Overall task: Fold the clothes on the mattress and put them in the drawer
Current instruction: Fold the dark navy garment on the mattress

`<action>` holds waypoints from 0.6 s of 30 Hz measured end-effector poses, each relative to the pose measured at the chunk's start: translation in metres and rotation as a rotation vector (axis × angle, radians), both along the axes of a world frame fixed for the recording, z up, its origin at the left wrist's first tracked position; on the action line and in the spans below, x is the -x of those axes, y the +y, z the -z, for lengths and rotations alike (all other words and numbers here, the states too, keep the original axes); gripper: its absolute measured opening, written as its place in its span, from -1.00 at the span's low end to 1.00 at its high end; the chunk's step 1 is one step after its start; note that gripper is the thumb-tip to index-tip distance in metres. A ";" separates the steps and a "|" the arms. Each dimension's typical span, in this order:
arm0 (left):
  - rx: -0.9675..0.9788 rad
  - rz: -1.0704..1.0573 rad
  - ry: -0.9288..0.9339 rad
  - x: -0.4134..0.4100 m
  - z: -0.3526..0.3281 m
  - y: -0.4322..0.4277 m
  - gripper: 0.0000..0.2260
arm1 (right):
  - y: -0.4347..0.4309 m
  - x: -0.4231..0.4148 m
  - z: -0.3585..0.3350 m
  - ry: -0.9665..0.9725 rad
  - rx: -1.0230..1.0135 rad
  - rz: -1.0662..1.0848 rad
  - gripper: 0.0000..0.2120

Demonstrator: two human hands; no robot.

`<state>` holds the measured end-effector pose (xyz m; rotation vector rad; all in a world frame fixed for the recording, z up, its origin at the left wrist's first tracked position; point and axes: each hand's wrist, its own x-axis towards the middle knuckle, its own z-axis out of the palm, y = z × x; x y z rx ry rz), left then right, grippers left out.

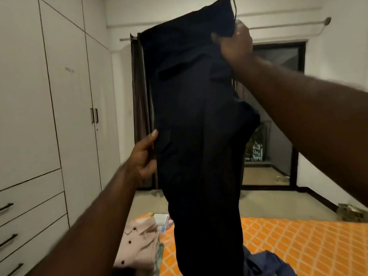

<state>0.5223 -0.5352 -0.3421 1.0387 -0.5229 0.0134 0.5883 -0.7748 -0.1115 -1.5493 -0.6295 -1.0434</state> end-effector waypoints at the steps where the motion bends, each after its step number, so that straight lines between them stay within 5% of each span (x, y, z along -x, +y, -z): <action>1: -0.010 -0.049 -0.025 -0.001 -0.002 -0.004 -0.53 | -0.005 -0.007 0.004 0.070 -0.031 -0.025 -0.70; 3: -0.041 -0.150 -0.078 0.000 -0.007 -0.012 -0.77 | -0.014 -0.022 0.013 0.231 -0.053 -0.067 -0.76; 6: -0.051 -0.203 -0.119 0.000 -0.011 -0.021 -0.77 | -0.025 -0.036 0.032 0.547 -0.086 -0.258 -0.94; 12: 0.034 -0.320 -0.064 -0.016 -0.006 -0.025 -0.80 | -0.059 -0.061 0.125 0.955 -0.387 -0.625 -0.66; 18: 0.126 -0.517 0.340 -0.053 0.011 -0.039 -0.78 | -0.050 -0.070 0.279 1.238 -0.509 -0.859 -0.38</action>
